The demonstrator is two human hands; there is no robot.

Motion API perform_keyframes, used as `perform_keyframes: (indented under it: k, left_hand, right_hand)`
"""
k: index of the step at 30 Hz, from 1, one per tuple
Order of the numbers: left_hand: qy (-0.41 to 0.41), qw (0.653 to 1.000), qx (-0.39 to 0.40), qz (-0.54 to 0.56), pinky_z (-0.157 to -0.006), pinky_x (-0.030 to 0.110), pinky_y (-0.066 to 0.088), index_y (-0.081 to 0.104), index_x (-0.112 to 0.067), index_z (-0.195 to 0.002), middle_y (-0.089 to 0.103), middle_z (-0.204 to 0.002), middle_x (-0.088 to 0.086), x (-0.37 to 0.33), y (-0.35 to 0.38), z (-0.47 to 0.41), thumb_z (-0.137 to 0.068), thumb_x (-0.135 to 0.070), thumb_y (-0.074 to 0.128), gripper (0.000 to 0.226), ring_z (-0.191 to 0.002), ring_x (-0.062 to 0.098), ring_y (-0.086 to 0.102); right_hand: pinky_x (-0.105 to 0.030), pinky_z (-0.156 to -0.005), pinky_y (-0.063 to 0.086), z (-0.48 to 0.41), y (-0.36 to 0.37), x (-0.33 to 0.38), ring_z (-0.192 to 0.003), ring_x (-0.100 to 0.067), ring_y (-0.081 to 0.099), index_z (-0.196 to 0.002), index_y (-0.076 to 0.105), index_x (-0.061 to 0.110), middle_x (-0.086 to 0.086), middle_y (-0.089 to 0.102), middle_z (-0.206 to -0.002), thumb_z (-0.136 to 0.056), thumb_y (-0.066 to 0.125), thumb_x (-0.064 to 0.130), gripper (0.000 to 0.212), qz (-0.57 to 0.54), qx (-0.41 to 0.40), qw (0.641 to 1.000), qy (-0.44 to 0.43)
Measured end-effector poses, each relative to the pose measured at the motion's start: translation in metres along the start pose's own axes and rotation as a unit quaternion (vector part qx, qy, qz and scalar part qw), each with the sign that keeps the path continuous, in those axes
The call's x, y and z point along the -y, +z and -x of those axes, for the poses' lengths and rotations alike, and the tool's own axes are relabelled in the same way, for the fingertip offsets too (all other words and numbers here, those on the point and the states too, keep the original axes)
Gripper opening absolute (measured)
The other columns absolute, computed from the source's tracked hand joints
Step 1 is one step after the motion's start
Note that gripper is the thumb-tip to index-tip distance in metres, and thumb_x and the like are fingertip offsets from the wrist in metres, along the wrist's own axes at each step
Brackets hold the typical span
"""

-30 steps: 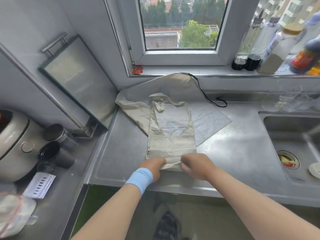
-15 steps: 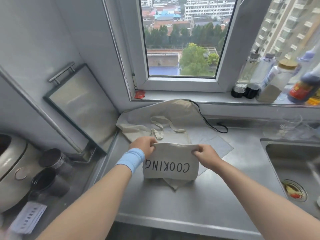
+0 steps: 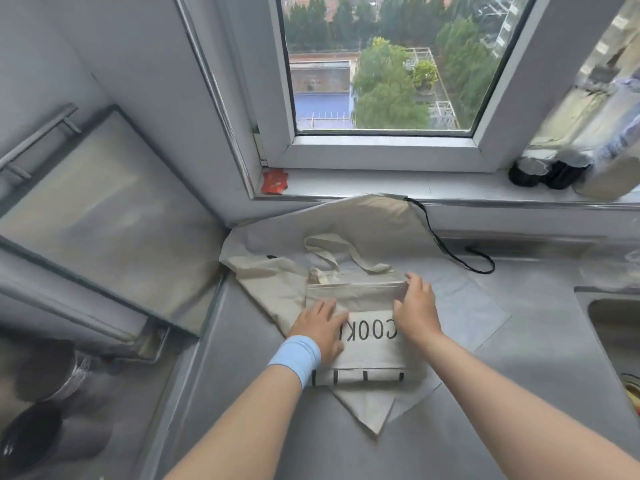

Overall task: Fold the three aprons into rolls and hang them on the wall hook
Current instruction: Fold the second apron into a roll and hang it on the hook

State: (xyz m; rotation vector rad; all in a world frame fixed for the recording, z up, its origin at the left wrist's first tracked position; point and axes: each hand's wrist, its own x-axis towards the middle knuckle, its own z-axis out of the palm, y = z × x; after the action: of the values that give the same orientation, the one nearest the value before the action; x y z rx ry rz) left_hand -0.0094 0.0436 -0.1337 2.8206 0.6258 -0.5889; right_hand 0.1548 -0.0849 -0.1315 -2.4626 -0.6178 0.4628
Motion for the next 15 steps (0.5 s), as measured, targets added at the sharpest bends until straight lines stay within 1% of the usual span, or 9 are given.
perform_keyframes:
  k: [2, 3, 5, 6, 8, 10, 11, 13, 15]
  left_hand:
    - [-0.005, 1.000, 0.025, -0.006, -0.118, 0.041, 0.017, 0.020, -0.032, -0.150, 0.006, -0.161, 0.002, 0.006, 0.008, -0.009, -0.089, -0.043, 0.051, 0.069, -0.147, 0.026, 0.005]
    - [-0.005, 1.000, 0.019, -0.005, -0.117, 0.041, 0.018, 0.023, -0.033, -0.149, 0.009, -0.160, 0.002, 0.008, 0.009, -0.012, -0.088, -0.045, 0.053, 0.069, -0.146, 0.026, 0.008]
    - [0.003, 0.999, -0.030, -0.010, -0.110, 0.039, 0.024, 0.036, -0.033, -0.139, 0.023, -0.151, 0.000, 0.008, 0.007, -0.013, -0.082, -0.047, 0.057, 0.062, -0.139, 0.026, 0.022]
    - [0.013, 0.998, -0.060, -0.008, -0.104, 0.036, 0.028, 0.043, -0.032, -0.130, 0.032, -0.142, -0.001, 0.009, 0.005, -0.012, -0.080, -0.046, 0.058, 0.054, -0.133, 0.024, 0.030]
    - [0.033, 0.995, -0.088, 0.015, -0.090, 0.032, 0.033, 0.050, -0.030, -0.111, 0.043, -0.120, -0.004, 0.009, 0.002, -0.009, -0.077, -0.046, 0.060, 0.039, -0.115, 0.022, 0.043]
    - [0.045, 0.997, -0.038, 0.042, -0.078, 0.032, 0.038, 0.048, -0.028, -0.098, 0.044, -0.107, -0.005, 0.008, 0.000, -0.001, -0.069, -0.057, 0.065, 0.044, -0.103, 0.020, 0.047]
    - [0.051, 0.998, -0.001, 0.037, -0.075, 0.032, 0.038, 0.046, -0.028, -0.097, 0.044, -0.106, -0.005, 0.008, 0.000, 0.004, -0.064, -0.061, 0.069, 0.052, -0.102, 0.019, 0.046]
    - [0.067, 0.997, 0.045, -0.007, -0.078, 0.033, 0.040, 0.045, -0.026, -0.103, 0.044, -0.110, -0.003, 0.005, 0.001, 0.013, -0.058, -0.061, 0.075, 0.064, -0.103, 0.019, 0.043]
    - [0.081, 0.994, 0.053, -0.041, -0.082, 0.034, 0.042, 0.044, -0.023, -0.109, 0.043, -0.113, 0.000, 0.001, 0.004, 0.020, -0.060, -0.050, 0.077, 0.065, -0.104, 0.021, 0.041]
  right_hand:
    - [-0.041, -0.093, 0.042, 0.003, 0.008, -0.006, -0.110, -0.031, 0.047, -0.134, 0.046, 0.014, -0.009, 0.047, -0.122, -0.075, 0.061, 0.008, 0.061, 0.135, -0.042, 0.982, -0.124]
    - [-0.040, -0.088, 0.044, 0.007, 0.009, -0.007, -0.103, -0.027, 0.048, -0.124, 0.051, 0.018, -0.005, 0.049, -0.114, -0.071, 0.064, 0.015, 0.054, 0.155, -0.035, 0.967, -0.201]
    - [-0.038, -0.078, 0.046, 0.017, 0.009, -0.011, -0.088, -0.020, 0.047, -0.101, 0.054, 0.022, 0.003, 0.048, -0.098, -0.070, 0.065, 0.034, 0.036, 0.152, 0.046, 0.925, -0.345]
    - [-0.037, -0.074, 0.046, 0.023, 0.008, -0.012, -0.084, -0.019, 0.047, -0.095, 0.052, 0.023, 0.004, 0.047, -0.094, -0.069, 0.064, 0.043, 0.035, 0.162, 0.108, 0.901, -0.388]
    - [-0.036, -0.074, 0.044, 0.030, 0.007, -0.015, -0.084, -0.020, 0.047, -0.095, 0.051, 0.023, 0.003, 0.047, -0.095, -0.067, 0.061, 0.058, 0.046, 0.223, 0.198, 0.858, -0.418]
    - [-0.034, -0.077, 0.041, 0.032, 0.004, -0.018, -0.091, -0.019, 0.047, -0.105, 0.050, 0.025, 0.002, 0.048, -0.104, -0.064, 0.058, 0.064, 0.057, 0.287, 0.232, 0.829, -0.421]
    - [-0.034, -0.076, 0.040, 0.032, 0.003, -0.019, -0.094, -0.018, 0.048, -0.110, 0.049, 0.026, 0.001, 0.048, -0.107, -0.063, 0.057, 0.064, 0.060, 0.310, 0.239, 0.816, -0.424]
    - [-0.033, -0.070, 0.039, 0.034, 0.002, -0.021, -0.092, -0.020, 0.052, -0.114, 0.048, 0.026, 0.001, 0.050, -0.108, -0.066, 0.060, 0.057, 0.059, 0.346, 0.228, 0.799, -0.436]
    - [-0.034, -0.066, 0.040, 0.037, 0.002, -0.021, -0.089, -0.024, 0.058, -0.115, 0.048, 0.024, 0.001, 0.055, -0.105, -0.072, 0.060, 0.042, 0.048, 0.353, 0.206, 0.801, -0.437]
